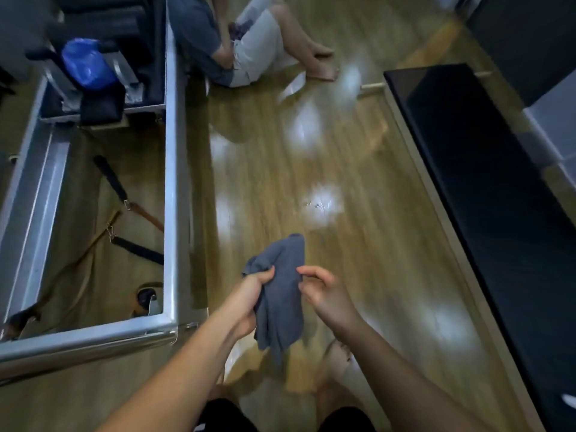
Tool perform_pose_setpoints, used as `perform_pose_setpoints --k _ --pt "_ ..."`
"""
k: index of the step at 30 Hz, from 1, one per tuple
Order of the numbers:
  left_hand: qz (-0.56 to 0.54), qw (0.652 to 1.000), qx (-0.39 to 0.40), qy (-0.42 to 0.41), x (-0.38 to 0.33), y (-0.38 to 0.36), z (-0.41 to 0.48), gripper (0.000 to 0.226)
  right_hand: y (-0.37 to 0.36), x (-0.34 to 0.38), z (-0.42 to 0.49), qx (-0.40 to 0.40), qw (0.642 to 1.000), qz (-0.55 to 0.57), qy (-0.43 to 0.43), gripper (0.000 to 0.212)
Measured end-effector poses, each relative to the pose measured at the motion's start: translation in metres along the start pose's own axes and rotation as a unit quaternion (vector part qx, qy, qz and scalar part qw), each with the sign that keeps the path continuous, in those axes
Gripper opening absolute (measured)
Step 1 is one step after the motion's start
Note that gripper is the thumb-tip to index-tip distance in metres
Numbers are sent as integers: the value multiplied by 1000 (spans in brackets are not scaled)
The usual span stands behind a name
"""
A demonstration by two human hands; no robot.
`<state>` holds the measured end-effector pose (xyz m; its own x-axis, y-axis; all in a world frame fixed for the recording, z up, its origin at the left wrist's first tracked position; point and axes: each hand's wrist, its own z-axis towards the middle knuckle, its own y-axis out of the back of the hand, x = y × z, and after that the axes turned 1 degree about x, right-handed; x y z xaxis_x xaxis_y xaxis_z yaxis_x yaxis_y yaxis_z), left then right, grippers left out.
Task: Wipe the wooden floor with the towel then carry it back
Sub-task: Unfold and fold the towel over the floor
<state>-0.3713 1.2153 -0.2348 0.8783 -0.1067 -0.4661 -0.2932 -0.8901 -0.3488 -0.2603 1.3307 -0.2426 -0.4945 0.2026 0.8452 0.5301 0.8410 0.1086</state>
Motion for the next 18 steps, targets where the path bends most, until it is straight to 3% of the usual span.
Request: perform_pose_setpoints --k 2,5,7,10,13,16,18 --pt "21 999 36 12 0 -19 16 27 36 -11 33 -16 999 24 -26 24" --pt "16 999 42 12 -6 -39 38 32 75 -22 80 -4 991 69 -115 64" --pt "-5 999 33 21 -10 -42 57 34 93 -25 107 38 981 79 -175 76" --pt "-3 999 23 31 -21 -38 96 30 105 -31 150 114 968 105 -200 51" --pt "19 999 -32 5 -31 -35 145 19 97 -41 189 33 982 83 -166 15" --pt "123 984 -129 -30 -21 -19 203 17 81 -71 221 -13 990 -3 -142 13" --pt "195 969 -147 -41 -13 -3 241 20 71 -95 248 -23 992 -57 -114 12"
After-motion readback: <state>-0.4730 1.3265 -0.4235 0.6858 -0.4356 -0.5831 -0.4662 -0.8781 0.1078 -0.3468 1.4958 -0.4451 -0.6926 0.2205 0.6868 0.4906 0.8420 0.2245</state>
